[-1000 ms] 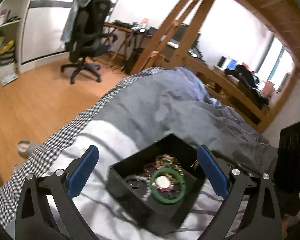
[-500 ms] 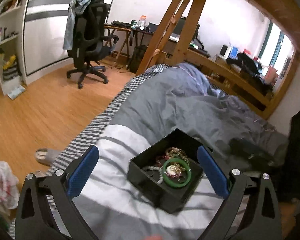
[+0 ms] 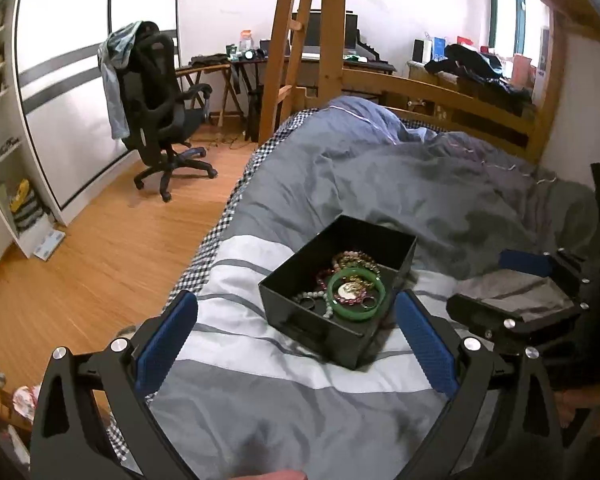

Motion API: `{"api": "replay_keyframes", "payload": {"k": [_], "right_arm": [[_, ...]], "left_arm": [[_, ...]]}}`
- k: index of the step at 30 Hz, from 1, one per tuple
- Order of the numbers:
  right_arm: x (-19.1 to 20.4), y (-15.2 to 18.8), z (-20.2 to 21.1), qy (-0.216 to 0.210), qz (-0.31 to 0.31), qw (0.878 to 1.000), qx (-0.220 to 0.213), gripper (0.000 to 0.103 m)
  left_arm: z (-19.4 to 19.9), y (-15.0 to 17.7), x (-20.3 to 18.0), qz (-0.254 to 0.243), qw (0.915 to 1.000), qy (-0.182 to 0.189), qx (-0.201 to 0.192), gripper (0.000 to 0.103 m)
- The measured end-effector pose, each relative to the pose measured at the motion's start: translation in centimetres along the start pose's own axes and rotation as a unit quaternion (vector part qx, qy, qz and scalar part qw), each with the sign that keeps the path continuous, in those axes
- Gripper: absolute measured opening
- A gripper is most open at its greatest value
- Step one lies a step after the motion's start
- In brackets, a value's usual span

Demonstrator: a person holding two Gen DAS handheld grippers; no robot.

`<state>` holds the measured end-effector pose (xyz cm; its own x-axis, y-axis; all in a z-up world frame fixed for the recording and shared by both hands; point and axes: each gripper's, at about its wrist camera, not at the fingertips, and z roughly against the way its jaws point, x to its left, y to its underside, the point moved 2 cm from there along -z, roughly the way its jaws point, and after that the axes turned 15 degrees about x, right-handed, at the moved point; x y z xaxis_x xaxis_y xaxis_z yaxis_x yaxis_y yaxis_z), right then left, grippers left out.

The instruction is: Organize jewelry

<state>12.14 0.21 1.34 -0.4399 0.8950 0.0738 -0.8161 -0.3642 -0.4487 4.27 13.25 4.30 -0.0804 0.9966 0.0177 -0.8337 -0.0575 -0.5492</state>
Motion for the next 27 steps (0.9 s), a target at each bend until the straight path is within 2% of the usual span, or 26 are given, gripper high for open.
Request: {"api": "replay_keyframes", "payload": {"k": [8, 27], "right_arm": [[-0.1, 1.4, -0.5, 0.008, 0.017, 1.000, 0.012, 0.099], [-0.5, 1.6, 0.4, 0.004, 0.035, 0.999, -0.003, 0.099]], "left_arm": [[-1.0, 0.9, 1.0, 0.002, 0.9996, -0.027, 0.005, 0.097], [-1.9, 1.2, 0.7, -0.010, 0.9995, -0.025, 0.015, 0.097]]}}
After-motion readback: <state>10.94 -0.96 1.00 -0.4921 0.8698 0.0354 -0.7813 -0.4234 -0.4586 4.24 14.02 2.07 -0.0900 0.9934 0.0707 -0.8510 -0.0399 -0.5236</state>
